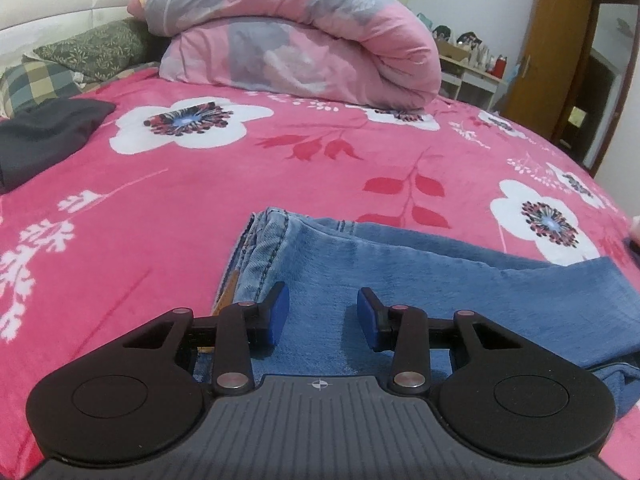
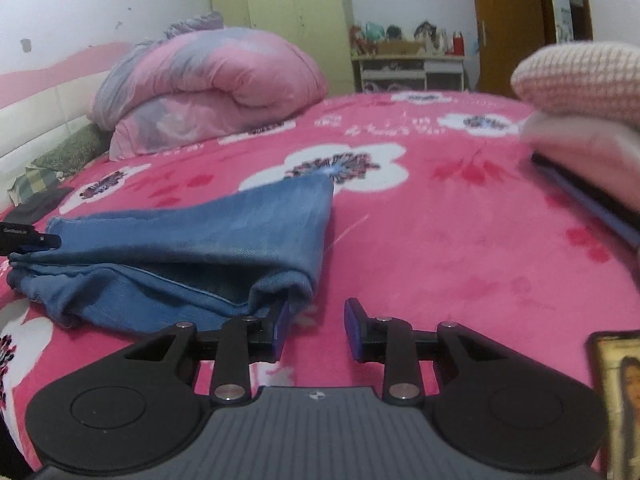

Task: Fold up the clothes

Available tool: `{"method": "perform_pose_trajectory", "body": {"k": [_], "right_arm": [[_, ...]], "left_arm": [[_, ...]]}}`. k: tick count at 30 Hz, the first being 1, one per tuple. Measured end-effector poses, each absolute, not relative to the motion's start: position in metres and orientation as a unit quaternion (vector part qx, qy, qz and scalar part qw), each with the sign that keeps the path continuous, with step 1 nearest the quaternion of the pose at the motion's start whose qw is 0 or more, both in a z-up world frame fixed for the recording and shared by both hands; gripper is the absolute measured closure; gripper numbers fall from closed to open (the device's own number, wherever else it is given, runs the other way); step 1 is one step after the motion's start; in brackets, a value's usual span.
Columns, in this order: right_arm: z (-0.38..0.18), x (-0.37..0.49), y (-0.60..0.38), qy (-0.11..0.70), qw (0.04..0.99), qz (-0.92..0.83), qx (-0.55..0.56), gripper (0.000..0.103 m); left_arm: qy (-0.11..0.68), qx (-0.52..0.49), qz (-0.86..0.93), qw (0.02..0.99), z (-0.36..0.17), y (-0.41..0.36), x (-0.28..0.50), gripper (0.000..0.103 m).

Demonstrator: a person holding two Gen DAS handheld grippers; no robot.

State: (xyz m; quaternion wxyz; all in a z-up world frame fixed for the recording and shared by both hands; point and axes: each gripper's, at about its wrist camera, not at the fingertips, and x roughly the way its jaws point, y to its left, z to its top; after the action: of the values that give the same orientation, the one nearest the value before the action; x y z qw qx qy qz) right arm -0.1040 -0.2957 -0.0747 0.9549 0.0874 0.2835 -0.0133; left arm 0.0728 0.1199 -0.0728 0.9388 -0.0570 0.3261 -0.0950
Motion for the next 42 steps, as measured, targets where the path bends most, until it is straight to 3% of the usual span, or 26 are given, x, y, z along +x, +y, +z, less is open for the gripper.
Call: {"method": "perform_pose_trajectory", "body": {"k": [14, 18, 19, 20, 21, 24, 36, 38, 42], "right_arm": [[-0.085, -0.069, -0.303, 0.275, 0.951, 0.014, 0.143, 0.068], [-0.088, -0.058, -0.298, 0.267, 0.957, -0.016, 0.114, 0.071], [-0.089, -0.059, -0.301, 0.261, 0.959, -0.042, 0.1, 0.066], [-0.091, -0.063, -0.313, 0.252, 0.96, -0.044, 0.114, 0.054], [-0.097, -0.064, -0.325, 0.255, 0.955, -0.034, 0.147, 0.051], [-0.105, -0.063, -0.344, 0.259, 0.945, -0.013, 0.199, 0.049], [-0.08, -0.102, -0.362, 0.296, 0.94, 0.035, 0.167, 0.032], [-0.068, -0.117, -0.363, 0.282, 0.946, 0.007, 0.16, 0.035], [-0.037, -0.121, -0.335, 0.237, 0.964, 0.005, 0.116, 0.063]], "left_arm": [[0.318, -0.037, -0.1, 0.942, -0.076, 0.118, 0.071, 0.063], [0.318, -0.029, -0.101, 0.942, -0.077, 0.119, 0.072, 0.064], [0.318, -0.029, -0.104, 0.942, -0.078, 0.12, 0.072, 0.064], [0.317, -0.03, -0.106, 0.942, -0.078, 0.122, 0.072, 0.067], [0.317, -0.031, -0.109, 0.942, -0.078, 0.123, 0.071, 0.07], [0.316, -0.041, -0.118, 0.941, -0.08, 0.13, 0.071, 0.072], [0.305, -0.057, -0.124, 0.942, -0.082, 0.134, 0.07, 0.072], [0.305, -0.053, -0.124, 0.943, -0.081, 0.134, 0.07, 0.071], [0.304, -0.05, -0.122, 0.943, -0.082, 0.133, 0.069, 0.071]]}}
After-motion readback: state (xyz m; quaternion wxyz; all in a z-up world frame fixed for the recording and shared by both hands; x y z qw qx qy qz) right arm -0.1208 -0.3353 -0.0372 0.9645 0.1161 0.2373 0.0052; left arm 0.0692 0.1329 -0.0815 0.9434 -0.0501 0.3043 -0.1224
